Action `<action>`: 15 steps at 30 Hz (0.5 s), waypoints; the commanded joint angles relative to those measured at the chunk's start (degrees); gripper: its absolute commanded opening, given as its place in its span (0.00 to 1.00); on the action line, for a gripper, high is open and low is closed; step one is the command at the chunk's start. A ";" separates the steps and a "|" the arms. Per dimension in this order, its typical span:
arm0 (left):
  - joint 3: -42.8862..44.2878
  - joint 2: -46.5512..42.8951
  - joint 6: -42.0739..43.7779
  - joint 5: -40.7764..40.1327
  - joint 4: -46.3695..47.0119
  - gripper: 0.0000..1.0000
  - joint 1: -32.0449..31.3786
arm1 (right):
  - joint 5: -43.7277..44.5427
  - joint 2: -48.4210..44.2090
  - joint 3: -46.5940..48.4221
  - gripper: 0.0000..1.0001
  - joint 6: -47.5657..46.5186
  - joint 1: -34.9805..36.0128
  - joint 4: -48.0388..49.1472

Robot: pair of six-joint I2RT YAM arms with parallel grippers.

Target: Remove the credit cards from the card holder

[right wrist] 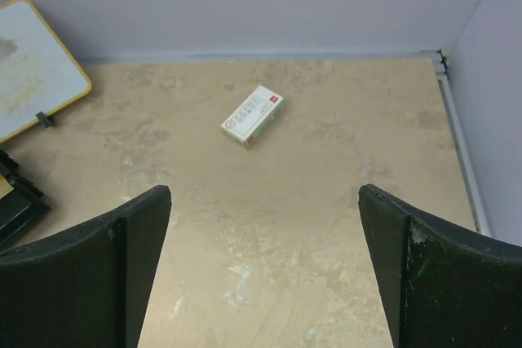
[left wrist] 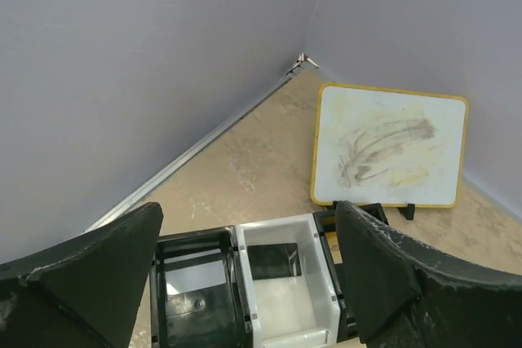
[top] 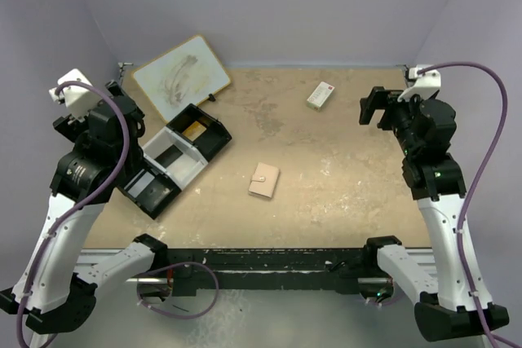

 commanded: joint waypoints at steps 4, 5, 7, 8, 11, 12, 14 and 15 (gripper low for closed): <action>-7.29 -0.12 -0.31 8.49 8.53 0.90 3.47 | -3.52 -5.08 -10.16 1.00 6.28 -0.10 7.85; -8.83 -0.21 -0.64 10.83 9.62 0.91 4.01 | -4.56 -5.77 -12.28 1.00 7.15 -0.13 9.21; -12.61 -0.36 -1.62 15.97 12.51 0.93 5.03 | -6.83 -6.75 -16.05 1.00 9.22 -0.14 11.31; -14.56 -0.30 -2.67 18.36 13.96 0.94 5.56 | -8.05 -6.96 -17.72 0.99 10.09 -0.15 12.17; -19.62 1.02 -5.23 25.39 17.37 0.96 6.92 | -11.63 -6.67 -21.76 0.99 11.77 -0.17 14.23; -20.72 1.90 -5.78 27.78 18.03 0.96 7.24 | -12.82 -5.89 -22.57 1.00 12.08 -0.17 14.49; -22.89 4.08 -7.27 32.29 19.23 0.96 7.82 | -14.90 -4.44 -23.94 0.99 13.08 -0.19 15.16; -23.64 5.38 -8.00 34.13 19.63 0.95 7.89 | -15.74 -3.58 -24.37 0.99 13.46 -0.19 15.05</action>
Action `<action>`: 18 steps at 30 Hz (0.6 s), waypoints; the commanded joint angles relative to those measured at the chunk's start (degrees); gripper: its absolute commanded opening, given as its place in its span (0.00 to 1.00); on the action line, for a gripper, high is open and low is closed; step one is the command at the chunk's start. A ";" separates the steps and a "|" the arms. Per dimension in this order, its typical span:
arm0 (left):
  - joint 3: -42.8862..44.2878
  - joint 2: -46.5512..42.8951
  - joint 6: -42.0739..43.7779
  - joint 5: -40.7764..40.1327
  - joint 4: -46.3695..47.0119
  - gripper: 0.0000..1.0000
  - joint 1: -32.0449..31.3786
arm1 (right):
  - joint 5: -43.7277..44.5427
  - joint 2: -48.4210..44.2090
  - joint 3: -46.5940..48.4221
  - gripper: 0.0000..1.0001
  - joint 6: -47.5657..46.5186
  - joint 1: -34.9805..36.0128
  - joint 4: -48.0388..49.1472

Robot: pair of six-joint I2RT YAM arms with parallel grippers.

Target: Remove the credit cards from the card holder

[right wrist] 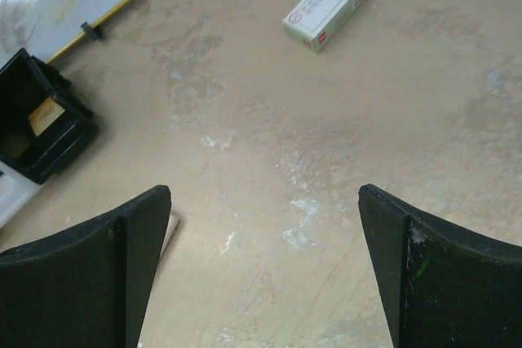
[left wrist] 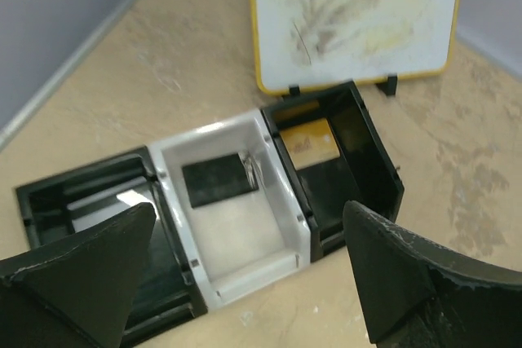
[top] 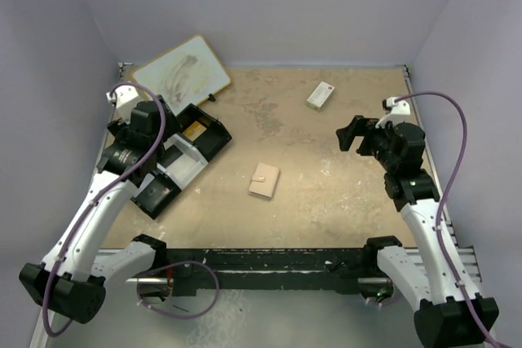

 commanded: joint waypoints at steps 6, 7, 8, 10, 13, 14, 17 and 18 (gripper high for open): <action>-5.79 10.62 -9.41 17.96 9.82 0.88 0.13 | -9.25 6.41 -1.44 1.00 4.77 -0.22 5.42; -6.06 11.72 -10.13 18.45 10.10 0.87 0.00 | -9.55 6.86 -1.69 1.00 5.15 -0.23 5.96; -6.27 12.78 -10.99 18.84 10.23 0.85 -0.11 | -9.75 7.23 -1.88 1.00 5.58 -0.24 6.45; -6.65 14.57 -12.60 18.85 10.33 0.83 -0.45 | -10.41 7.82 -2.07 1.00 6.21 -0.26 6.96; -8.18 16.88 -15.04 17.25 12.57 0.78 -0.73 | -10.99 8.79 -2.08 1.00 6.96 -0.28 7.39; -8.33 17.88 -16.04 16.31 13.27 0.75 -0.81 | -11.08 9.25 -2.02 1.00 7.09 -0.29 7.42; -7.42 21.51 -18.48 14.16 14.92 0.72 -0.99 | -11.21 10.76 -1.66 1.00 7.49 -0.30 7.70; -7.09 22.90 -19.35 13.26 15.39 0.71 -0.98 | -11.25 11.41 -1.40 1.00 7.57 -0.31 7.70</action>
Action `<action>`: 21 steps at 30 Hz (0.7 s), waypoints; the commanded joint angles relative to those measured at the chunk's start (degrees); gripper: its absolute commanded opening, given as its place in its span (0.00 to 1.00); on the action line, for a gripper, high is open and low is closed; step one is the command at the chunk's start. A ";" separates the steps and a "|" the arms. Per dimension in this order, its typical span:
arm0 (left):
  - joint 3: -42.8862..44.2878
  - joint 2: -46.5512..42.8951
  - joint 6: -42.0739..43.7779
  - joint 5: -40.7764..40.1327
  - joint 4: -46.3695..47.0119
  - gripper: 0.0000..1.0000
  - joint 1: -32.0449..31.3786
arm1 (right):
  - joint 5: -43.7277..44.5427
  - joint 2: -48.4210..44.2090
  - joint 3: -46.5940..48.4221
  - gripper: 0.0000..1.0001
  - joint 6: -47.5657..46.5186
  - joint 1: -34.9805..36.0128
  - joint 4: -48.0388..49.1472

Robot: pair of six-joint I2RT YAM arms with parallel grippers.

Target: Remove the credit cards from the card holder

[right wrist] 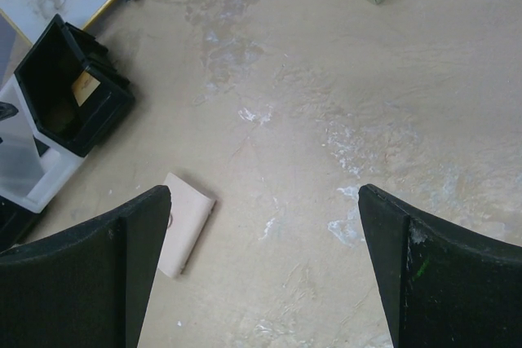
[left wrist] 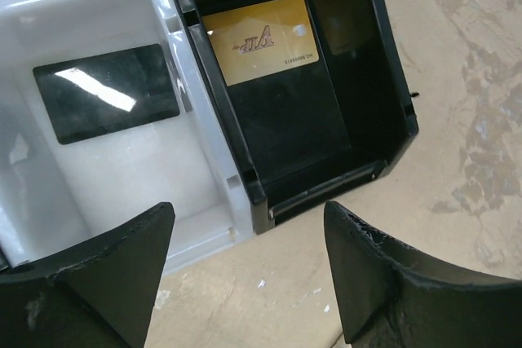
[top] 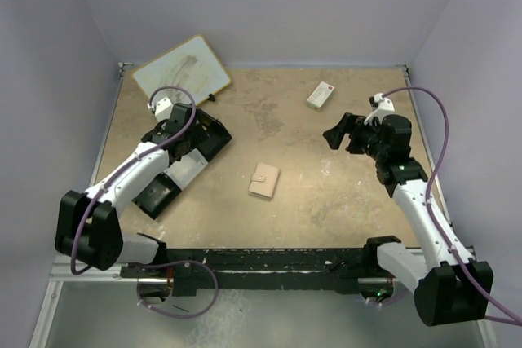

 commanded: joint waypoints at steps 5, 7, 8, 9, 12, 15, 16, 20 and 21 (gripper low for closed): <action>2.68 9.75 -7.12 -4.18 8.67 0.67 -0.42 | -1.71 5.69 2.21 1.00 0.14 -0.28 0.94; 3.45 11.70 -7.20 -4.13 9.37 0.65 -0.42 | -1.74 7.45 2.82 0.98 -0.28 -0.29 -0.01; 3.81 12.49 -7.28 -4.18 9.33 0.64 -0.43 | -1.84 8.25 3.03 0.97 -0.35 -0.30 -0.11; 4.17 13.09 -7.27 -4.23 9.27 0.63 -0.44 | -2.06 8.93 3.06 0.96 -0.28 -0.30 -0.47; 3.87 13.35 -7.62 -4.58 9.38 0.57 -0.48 | -2.97 10.37 2.95 0.95 0.24 -0.32 -1.29; 2.71 12.62 -7.85 -4.49 10.05 0.51 -0.46 | -3.40 10.48 2.29 0.93 0.93 -0.33 -1.04; 2.46 12.45 -7.71 -4.14 10.23 0.48 -0.47 | -3.54 10.34 2.00 0.93 1.14 -0.33 -0.88; 1.84 12.10 -7.16 -2.36 10.16 0.41 -0.53 | -4.44 9.58 1.19 0.90 0.75 -0.33 -0.66; 1.74 11.93 -6.97 -1.84 10.15 0.39 -0.60 | -4.46 9.24 0.87 0.89 0.89 -0.33 -0.63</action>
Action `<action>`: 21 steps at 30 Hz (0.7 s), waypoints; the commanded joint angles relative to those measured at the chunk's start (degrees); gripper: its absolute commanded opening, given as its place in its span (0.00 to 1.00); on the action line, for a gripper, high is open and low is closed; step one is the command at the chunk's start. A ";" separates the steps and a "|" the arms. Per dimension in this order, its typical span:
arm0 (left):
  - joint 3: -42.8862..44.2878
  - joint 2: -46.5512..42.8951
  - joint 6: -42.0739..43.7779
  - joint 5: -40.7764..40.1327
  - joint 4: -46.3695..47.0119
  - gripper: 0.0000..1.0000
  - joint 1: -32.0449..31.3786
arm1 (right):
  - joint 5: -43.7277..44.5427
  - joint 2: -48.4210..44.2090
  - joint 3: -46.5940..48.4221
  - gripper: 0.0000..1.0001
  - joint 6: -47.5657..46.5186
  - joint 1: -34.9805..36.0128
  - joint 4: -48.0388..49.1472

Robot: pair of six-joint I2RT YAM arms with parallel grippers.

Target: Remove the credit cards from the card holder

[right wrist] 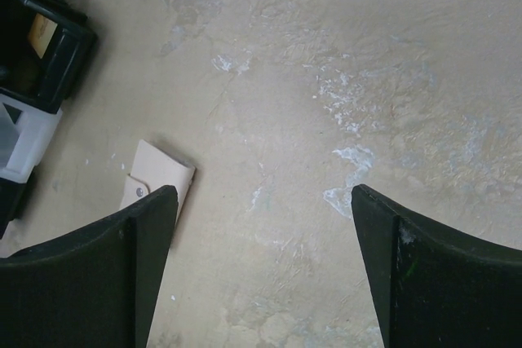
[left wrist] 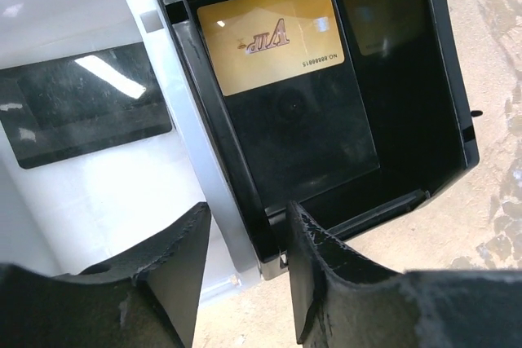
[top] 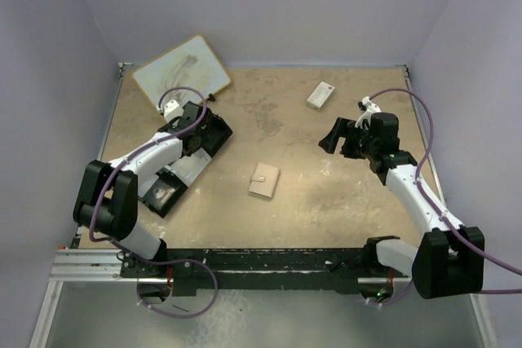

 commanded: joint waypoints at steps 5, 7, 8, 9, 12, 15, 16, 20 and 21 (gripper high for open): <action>-1.32 -4.22 -1.07 1.88 3.48 0.29 -1.94 | -1.82 -1.80 0.26 0.87 1.55 -0.27 0.38; -1.65 -4.68 -1.24 2.20 3.87 0.24 -2.77 | -1.29 -1.44 0.49 0.87 1.60 -0.27 -0.05; -1.68 -4.76 -1.35 2.32 3.92 0.24 -3.44 | -1.14 -1.18 0.47 0.87 1.72 -0.27 -0.28; -1.68 -4.73 -1.42 2.45 4.12 0.24 -4.05 | -1.12 -0.93 0.37 0.87 1.70 -0.27 -0.31; -1.27 -4.44 -2.06 2.71 4.55 0.23 -5.83 | -1.27 -0.30 0.19 0.87 1.28 -0.27 0.79; -0.74 -3.73 -3.00 2.91 5.64 0.22 -8.01 | -5.52 -0.11 -0.71 0.87 0.60 -0.27 2.11; -0.34 -3.25 -3.19 2.92 5.83 0.22 -8.93 | -6.16 -0.14 -1.26 0.86 0.71 -0.27 2.46; 2.05 -0.76 -4.35 1.96 6.45 0.22 -13.07 | -5.35 -0.06 -2.55 0.86 1.03 -0.27 1.80; 2.73 0.10 -4.57 1.88 6.58 0.22 -13.96 | -5.10 0.03 -2.79 0.86 1.04 -0.27 1.52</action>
